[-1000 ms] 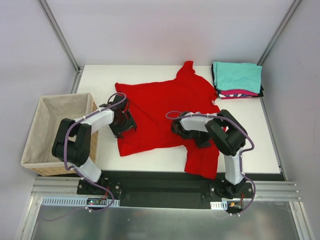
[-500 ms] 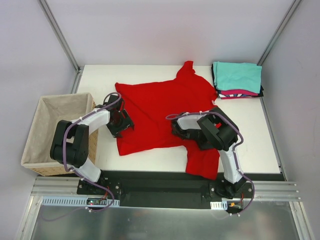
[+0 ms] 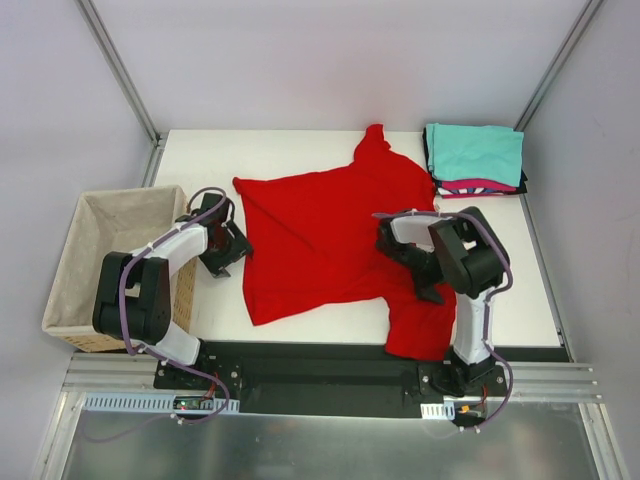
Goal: Fold and stack the t-shirts
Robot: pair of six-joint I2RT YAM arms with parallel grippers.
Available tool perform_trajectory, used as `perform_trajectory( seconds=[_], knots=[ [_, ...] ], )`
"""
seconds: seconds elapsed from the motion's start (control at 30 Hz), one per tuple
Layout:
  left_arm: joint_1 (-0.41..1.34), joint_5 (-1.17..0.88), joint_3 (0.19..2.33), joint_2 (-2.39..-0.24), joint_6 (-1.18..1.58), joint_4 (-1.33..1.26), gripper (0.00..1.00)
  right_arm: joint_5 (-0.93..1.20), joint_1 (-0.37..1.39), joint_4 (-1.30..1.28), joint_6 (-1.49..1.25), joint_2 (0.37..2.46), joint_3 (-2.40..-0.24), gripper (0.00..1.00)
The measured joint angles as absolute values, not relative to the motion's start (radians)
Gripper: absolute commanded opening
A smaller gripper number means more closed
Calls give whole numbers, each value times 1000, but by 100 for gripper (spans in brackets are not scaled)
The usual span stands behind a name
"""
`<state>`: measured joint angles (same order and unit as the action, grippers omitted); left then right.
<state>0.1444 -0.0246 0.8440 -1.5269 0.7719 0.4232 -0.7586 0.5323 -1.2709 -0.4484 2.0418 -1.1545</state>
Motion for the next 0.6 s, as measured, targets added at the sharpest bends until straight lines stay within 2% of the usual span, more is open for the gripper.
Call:
perform_trajectory(
  seconds=[0.27,0.47,0.6],
  knots=[
    [130,-15,842,-1523,772,423,70,-719,487,-1248,-433,1999,-1142,97],
    [130,-19,842,-1493,771,424,68,-759,576,-1279,-476,1957,-1234,97],
    [132,-27,851,-1404,764,429,69,-772,655,-1272,-466,1848,-1361,97]
  ],
)
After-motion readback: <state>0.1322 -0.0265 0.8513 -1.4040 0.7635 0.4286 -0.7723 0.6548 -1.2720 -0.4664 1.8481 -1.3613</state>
